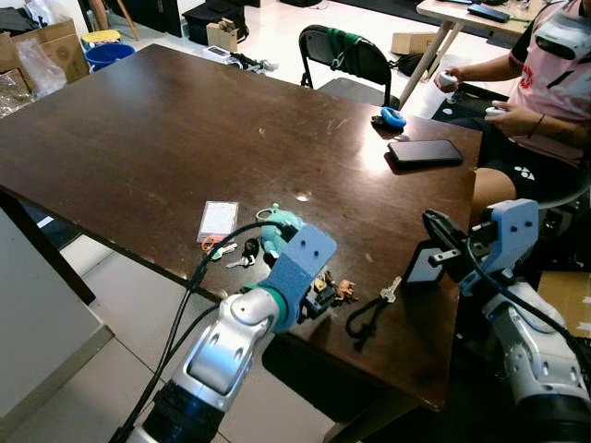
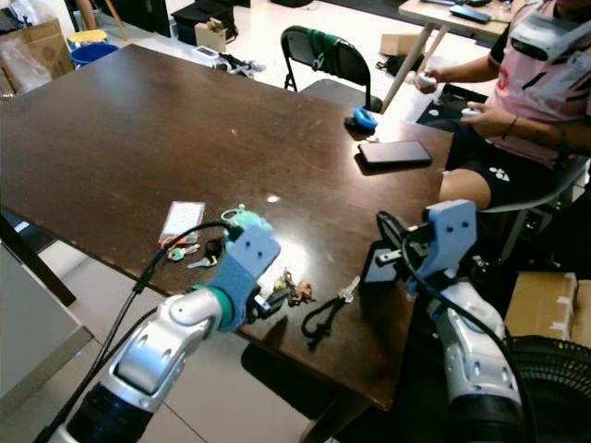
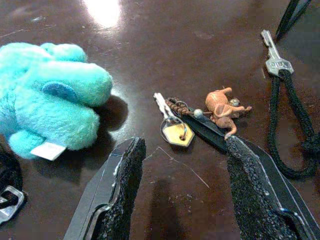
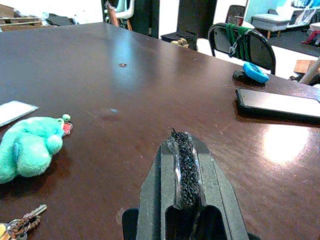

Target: Hang keys on a hook

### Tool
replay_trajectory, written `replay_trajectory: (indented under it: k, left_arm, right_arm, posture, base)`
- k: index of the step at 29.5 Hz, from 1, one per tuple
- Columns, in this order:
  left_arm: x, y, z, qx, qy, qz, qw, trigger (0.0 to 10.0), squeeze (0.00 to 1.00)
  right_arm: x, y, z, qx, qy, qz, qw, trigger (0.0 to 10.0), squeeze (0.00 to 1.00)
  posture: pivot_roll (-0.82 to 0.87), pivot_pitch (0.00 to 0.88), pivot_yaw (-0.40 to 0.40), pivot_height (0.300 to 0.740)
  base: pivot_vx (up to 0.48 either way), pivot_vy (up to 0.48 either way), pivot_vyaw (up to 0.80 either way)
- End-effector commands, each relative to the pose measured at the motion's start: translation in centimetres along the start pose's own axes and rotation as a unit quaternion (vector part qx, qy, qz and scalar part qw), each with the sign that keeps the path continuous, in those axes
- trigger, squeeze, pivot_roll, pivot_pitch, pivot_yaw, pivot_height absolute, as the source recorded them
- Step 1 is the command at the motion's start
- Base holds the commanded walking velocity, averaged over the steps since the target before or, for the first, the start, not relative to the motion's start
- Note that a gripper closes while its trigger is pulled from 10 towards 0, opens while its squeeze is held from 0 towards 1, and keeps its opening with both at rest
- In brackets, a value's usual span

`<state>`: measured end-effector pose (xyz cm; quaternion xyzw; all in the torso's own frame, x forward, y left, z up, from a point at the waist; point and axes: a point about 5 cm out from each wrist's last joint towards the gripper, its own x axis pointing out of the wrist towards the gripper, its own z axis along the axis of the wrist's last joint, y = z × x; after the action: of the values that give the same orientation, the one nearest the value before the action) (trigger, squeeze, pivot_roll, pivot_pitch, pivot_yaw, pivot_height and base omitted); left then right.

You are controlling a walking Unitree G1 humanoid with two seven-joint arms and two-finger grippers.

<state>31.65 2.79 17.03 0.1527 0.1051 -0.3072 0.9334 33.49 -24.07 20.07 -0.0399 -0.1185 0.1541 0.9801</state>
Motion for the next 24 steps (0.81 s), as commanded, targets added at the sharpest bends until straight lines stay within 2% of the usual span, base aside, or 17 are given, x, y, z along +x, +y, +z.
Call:
replay_trajectory:
  k: [1, 4, 6, 11, 16, 21, 24]
  left_arm:
    - [-0.1, -0.5, -0.3, -0.002, 0.011, -0.008, 1.0, 9.9, 0.0]
    - [-0.2, -0.7, -0.2, -0.003, 0.014, -0.008, 1.0, 9.9, 0.0]
    - [0.6, -0.5, -0.6, -0.006, 0.029, 0.008, 1.0, 10.0, 0.0]
    - [1.0, -0.2, -0.9, -0.006, 0.04, 0.02, 0.999, 10.0, 0.0]
    - [1.8, 2.1, -1.5, -0.013, 0.058, 0.053, 0.997, 10.0, 0.0]
    - [1.7, 2.9, -1.3, -0.021, 0.058, 0.06, 0.996, 10.0, 0.0]
    - [1.6, 2.9, -1.0, -0.032, 0.052, 0.054, 0.997, 10.0, 0.0]
  right_arm:
    - [-0.8, 0.3, -2.6, 0.019, 0.055, -0.001, 0.998, 10.0, 0.0]
    - [-0.8, 0.4, -2.6, 0.02, 0.055, 0.0, 0.998, 10.0, 0.0]
    - [-0.9, 0.3, -2.7, 0.019, 0.056, -0.002, 0.998, 10.0, 0.0]
    - [-1.0, 0.2, -2.8, 0.019, 0.057, -0.003, 0.998, 10.0, 0.0]
    - [-1.0, 0.1, -2.8, 0.017, 0.057, -0.005, 0.998, 10.0, 0.0]
    - [-1.0, 0.1, -2.8, 0.017, 0.057, -0.004, 0.998, 10.0, 0.0]
    - [-1.0, 0.1, -2.8, 0.017, 0.057, -0.005, 0.998, 10.0, 0.0]
  posture:
    - [0.04, 0.187, 0.083, 0.74]
    - [0.04, 0.187, 0.083, 0.74]
    - [0.04, 0.185, 0.085, 0.74]
    - [0.03, 0.182, 0.088, 0.74]
    - [0.03, 0.175, 0.085, 0.74]
    - [0.03, 0.171, 0.087, 0.74]
    - [0.03, 0.171, 0.086, 0.74]
  base:
    - [0.0, 0.0, 0.0]
    - [0.0, 0.0, 0.0]
    - [0.0, 0.0, 0.0]
    - [0.0, 0.0, 0.0]
    - [0.0, 0.0, 0.0]
    - [0.0, 0.0, 0.0]
    - [0.0, 0.0, 0.0]
